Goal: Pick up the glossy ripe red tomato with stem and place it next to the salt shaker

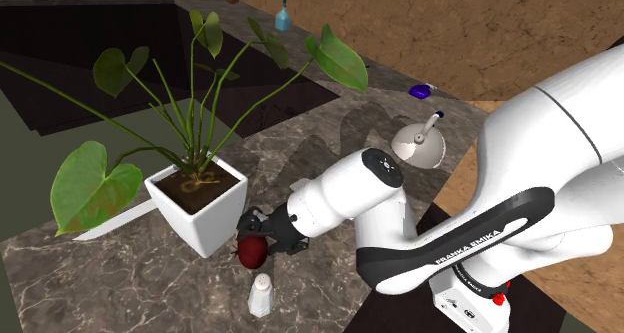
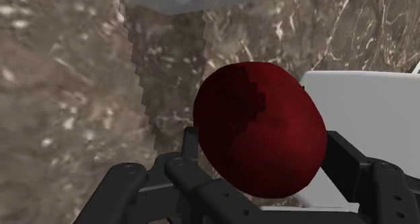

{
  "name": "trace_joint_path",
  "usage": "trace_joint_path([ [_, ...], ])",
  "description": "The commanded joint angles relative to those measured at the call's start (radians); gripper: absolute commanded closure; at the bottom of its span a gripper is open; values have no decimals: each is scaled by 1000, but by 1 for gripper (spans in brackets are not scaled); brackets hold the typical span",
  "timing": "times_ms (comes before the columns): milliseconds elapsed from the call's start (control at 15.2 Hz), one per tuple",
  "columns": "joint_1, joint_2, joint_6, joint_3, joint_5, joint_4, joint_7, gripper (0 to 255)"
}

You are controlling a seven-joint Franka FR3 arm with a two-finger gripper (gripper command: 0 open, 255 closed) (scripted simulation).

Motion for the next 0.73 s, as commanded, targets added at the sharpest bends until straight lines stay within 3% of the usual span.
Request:
trace_joint_path([
  [0, -21, -1, -24, 21, 0, -5, -2, 255],
  [66, -15, 1, -22, 13, -1, -8, -3, 0],
  [132, -74, 1, -23, 70, 0, 0, -7, 0],
  [264, -87, 1, -24, 82, 2, 4, -9, 0],
  [330, -88, 1, -23, 82, 1, 2, -9, 0],
  [396, -21, 0, -24, 20, -7, -5, 4, 0],
  [462, 321, 5, -52, -327, -46, -23, 35, 0],
  [528, 622, -13, -81, -621, -29, -39, 22, 0],
  [594, 784, -56, -115, -766, 66, -51, -48, 0],
  [660, 844, -98, -146, -811, 159, -58, -116, 0],
])
